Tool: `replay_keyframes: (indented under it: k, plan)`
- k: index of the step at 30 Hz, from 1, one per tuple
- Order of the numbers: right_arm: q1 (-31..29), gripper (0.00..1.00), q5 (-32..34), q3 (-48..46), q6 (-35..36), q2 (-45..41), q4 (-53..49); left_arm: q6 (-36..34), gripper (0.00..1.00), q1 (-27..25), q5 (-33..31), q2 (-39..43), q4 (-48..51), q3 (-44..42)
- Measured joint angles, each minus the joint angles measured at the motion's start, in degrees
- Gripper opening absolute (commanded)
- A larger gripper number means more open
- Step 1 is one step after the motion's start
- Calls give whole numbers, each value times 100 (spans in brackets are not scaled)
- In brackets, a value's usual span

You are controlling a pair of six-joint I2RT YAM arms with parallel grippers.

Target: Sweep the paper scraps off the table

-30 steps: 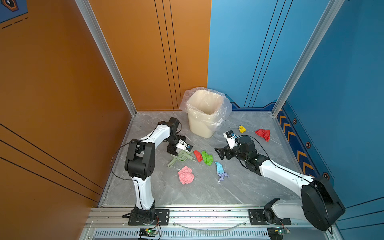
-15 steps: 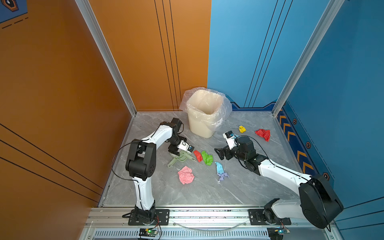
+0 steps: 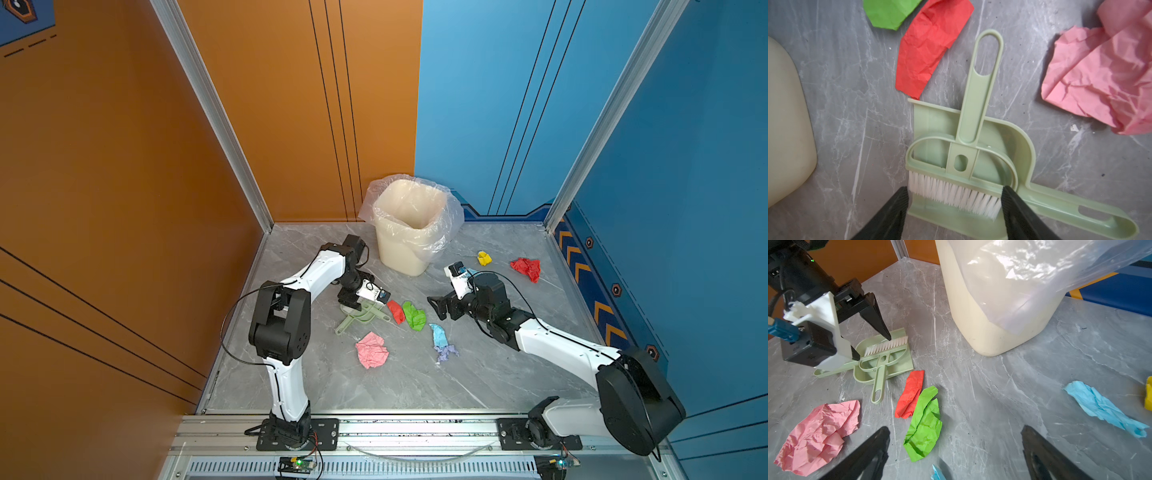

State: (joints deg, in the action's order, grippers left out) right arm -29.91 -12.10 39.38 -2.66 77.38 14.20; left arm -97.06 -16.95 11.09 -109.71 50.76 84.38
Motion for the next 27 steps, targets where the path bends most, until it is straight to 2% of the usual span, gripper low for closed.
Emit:
replay_keyframes:
  k: [27]
  plan:
    - [-15,100,2,0,0,0,0,74,63,-55,-20,0,9,-72]
